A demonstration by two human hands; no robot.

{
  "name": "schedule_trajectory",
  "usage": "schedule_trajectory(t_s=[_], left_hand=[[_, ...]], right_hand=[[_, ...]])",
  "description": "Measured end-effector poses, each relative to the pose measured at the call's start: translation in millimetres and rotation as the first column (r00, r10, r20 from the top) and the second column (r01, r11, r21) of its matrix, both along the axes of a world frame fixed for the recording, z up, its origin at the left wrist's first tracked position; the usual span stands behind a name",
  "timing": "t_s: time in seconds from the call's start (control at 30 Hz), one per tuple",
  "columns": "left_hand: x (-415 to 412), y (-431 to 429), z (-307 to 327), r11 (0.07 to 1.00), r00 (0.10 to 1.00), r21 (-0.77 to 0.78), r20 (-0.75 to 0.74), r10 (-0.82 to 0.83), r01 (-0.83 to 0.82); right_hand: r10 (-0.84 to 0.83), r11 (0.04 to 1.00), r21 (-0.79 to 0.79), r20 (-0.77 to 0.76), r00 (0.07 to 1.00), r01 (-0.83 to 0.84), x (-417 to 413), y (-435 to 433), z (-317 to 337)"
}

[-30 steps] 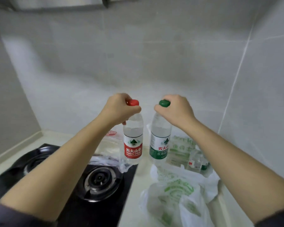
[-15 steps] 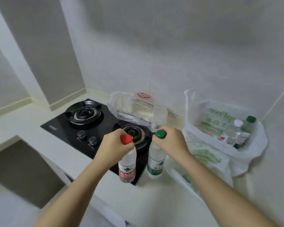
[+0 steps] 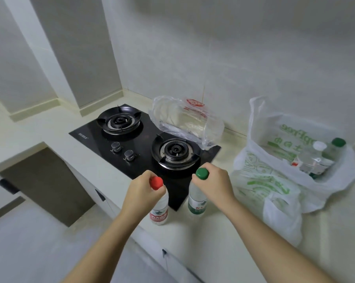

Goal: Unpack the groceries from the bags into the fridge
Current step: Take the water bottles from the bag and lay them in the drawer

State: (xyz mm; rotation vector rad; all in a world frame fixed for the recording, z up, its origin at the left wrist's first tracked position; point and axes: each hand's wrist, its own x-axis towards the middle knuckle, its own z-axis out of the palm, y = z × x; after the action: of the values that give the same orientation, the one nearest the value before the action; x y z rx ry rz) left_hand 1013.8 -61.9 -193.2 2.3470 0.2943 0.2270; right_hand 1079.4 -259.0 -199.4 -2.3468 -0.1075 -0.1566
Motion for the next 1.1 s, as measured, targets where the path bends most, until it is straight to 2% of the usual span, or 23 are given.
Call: schedule_trajectory(t_s=[0.3,0.5,0.6,0.67,0.77,0.9,1.1], left_hand=[[3,-6,-11,0.996,0.997,-0.060,0.042,0.061,-0.059],[-12,-6,-24,0.974,0.986,-0.203,0.110,0.122,-0.098],[-18,-7,-37,0.975,0.979,-0.190,0.145,0.146,-0.117],[-24,-9,-47,0.969,0.978,-0.197,0.120,0.172,-0.147],[-34,-9,-72,0.945,0.983,-0.289,0.049,0.177,-0.155],[-42,-7,-106,0.930,0.988,-0.336,-0.071,0.135,-0.152],[-31,-15,-112,0.883,0.987,-0.440,-0.058,0.152,-0.162]], right_hand=[[-0.023,0.999,0.042,-0.005,1.000,0.024,-5,-1,-11],[-0.030,0.998,0.067,0.108,0.994,0.022,-11,-3,-23],[-0.016,0.991,0.132,0.142,0.990,-0.003,-14,-7,-32],[-0.033,0.974,0.227,0.090,0.995,0.012,-23,-14,-44],[-0.027,0.937,0.346,-0.043,0.999,0.040,-39,-26,-73],[0.045,0.921,0.383,-0.287,0.957,0.071,-41,-31,-114],[0.135,0.899,0.437,-0.357,0.924,0.037,-25,-23,-132]])
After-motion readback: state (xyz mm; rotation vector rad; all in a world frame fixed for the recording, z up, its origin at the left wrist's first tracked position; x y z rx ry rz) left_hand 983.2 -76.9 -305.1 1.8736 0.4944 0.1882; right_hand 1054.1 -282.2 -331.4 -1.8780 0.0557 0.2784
